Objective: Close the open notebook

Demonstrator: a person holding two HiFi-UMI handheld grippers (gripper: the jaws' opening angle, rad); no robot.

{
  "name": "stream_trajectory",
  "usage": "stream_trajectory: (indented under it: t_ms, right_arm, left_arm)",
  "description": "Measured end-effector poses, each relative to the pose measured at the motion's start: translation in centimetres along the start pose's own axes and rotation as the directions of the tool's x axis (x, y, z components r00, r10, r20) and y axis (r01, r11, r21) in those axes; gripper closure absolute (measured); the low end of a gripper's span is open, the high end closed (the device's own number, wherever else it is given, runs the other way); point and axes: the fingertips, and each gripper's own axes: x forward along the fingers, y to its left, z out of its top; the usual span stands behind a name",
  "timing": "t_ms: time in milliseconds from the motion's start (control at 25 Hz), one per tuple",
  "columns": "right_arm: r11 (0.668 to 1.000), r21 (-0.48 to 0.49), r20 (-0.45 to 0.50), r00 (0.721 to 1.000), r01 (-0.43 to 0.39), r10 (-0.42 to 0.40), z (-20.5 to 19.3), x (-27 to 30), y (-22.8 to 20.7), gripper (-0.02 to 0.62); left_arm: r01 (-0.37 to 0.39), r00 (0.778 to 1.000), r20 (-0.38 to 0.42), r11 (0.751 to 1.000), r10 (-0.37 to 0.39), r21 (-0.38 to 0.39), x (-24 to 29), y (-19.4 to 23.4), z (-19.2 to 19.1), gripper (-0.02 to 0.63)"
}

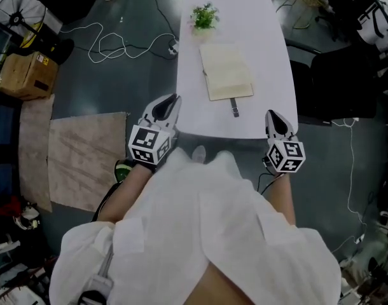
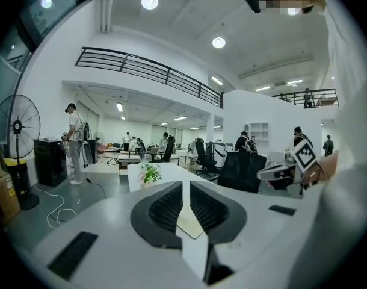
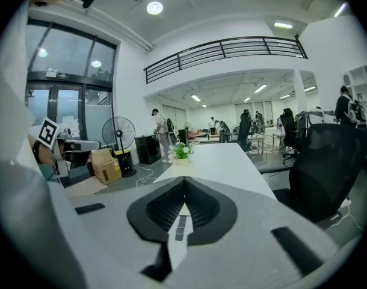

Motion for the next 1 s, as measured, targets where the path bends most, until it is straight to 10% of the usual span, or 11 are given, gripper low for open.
stream_trajectory:
  t_ms: [640,1000]
  right_arm:
    - [0.982,-0.148,-0.135,0.986,-0.121,0.101,-0.6,8.3,-0.3,0.591]
    - [0.86,-0.385,-0.375,0.908,-0.335,0.185,-4.5,13.8,0.8,0.557]
  left_arm:
    - [-0.013,0.999,-0.043,1.0,0.011,-0.027,4.4,2.0,-1.8,0.572]
    - [-0.023,0.997,-0.074,0.998,0.019,-0.052,8.0,1.9,-2.5,0.572]
